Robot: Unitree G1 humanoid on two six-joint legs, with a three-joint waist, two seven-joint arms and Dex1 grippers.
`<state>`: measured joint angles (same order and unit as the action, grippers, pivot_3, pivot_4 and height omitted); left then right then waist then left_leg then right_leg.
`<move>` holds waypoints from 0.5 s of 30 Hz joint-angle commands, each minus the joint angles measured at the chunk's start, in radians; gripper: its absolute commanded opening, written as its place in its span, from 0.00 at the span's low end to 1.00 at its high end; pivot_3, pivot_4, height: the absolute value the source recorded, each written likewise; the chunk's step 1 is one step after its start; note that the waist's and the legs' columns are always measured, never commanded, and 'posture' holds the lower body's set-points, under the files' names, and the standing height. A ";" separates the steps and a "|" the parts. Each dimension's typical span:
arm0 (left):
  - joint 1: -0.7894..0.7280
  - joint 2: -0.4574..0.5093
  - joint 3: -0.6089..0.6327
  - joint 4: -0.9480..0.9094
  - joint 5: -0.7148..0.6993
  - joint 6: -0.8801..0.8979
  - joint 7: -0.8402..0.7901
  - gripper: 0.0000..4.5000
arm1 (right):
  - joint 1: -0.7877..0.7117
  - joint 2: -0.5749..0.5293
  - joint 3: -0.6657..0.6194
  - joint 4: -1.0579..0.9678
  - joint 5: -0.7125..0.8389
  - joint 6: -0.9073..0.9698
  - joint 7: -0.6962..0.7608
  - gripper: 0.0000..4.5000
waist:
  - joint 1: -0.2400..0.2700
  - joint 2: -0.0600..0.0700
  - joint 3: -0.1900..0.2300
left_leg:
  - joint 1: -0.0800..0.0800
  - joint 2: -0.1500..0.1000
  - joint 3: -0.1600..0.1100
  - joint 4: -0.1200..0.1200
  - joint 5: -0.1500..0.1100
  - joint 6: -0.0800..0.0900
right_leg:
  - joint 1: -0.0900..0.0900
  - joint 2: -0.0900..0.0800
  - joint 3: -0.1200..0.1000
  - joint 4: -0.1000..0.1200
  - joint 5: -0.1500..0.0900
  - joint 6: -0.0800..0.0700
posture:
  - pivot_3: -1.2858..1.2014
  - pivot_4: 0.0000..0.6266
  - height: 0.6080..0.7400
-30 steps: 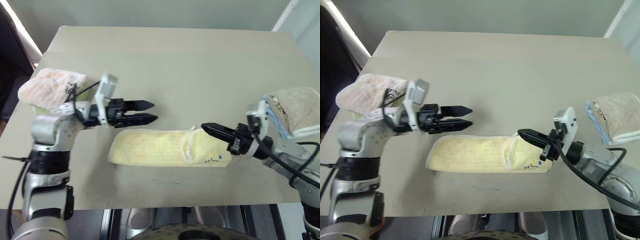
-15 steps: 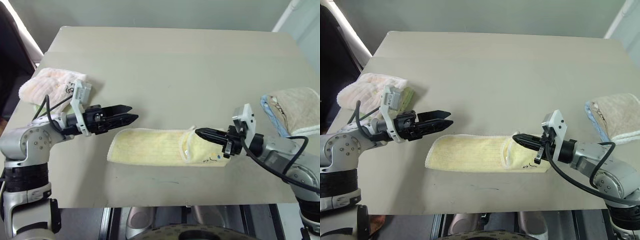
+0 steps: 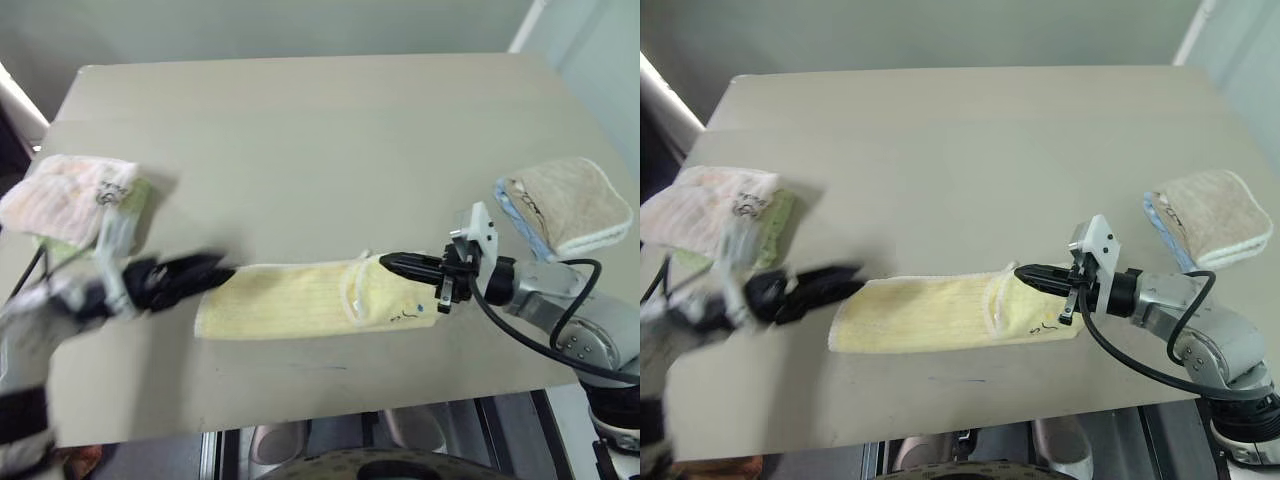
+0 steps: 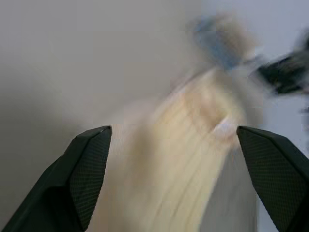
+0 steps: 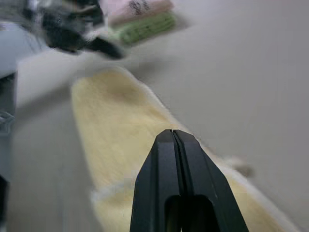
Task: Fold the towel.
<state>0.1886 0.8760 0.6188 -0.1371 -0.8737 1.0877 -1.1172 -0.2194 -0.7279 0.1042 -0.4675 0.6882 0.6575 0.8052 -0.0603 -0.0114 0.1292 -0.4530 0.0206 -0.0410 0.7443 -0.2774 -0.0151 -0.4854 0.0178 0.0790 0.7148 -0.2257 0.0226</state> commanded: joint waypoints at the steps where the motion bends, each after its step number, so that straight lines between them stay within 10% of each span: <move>1: -0.003 -0.018 0.086 -0.060 -0.017 -0.152 -0.069 0.99 | -0.038 0.021 0.031 0.009 -0.046 -0.063 0.057 0.00 | 0.037 -0.001 0.001 | -0.001 0.000 -0.004 -0.001 0.001 0.002 | -0.003 0.000 -0.001 0.001 -0.001 -0.002 | 0.52 0.24 0.68; 6: 0.048 0.008 0.064 -0.036 -0.001 -0.180 -0.115 1.00 | -0.042 0.039 0.002 0.014 -0.036 -0.062 0.065 0.21 | 0.073 -0.001 0.001 | 0.000 0.002 -0.005 -0.001 -0.010 0.012 | -0.004 0.001 0.000 0.006 0.004 -0.015 | 0.52 0.24 0.68; 15: 0.136 0.108 0.031 0.102 0.055 -0.179 -0.209 1.00 | -0.035 0.025 -0.005 -0.005 -0.042 -0.058 0.096 0.91 | 0.045 -0.005 0.000 | 0.002 0.004 -0.003 0.000 -0.007 0.005 | -0.007 0.002 0.000 0.011 0.010 -0.024 | 0.52 0.24 0.68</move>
<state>0.3115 0.9646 0.6501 -0.0500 -0.8319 0.9183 -1.3060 -0.2465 -0.6945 0.1225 -0.4394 0.6426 0.6094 0.8832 -0.0157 -0.0163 0.1293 -0.4513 0.0250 -0.0440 0.7445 -0.2845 -0.0104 -0.4926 0.0205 0.0789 0.7269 -0.2156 -0.0012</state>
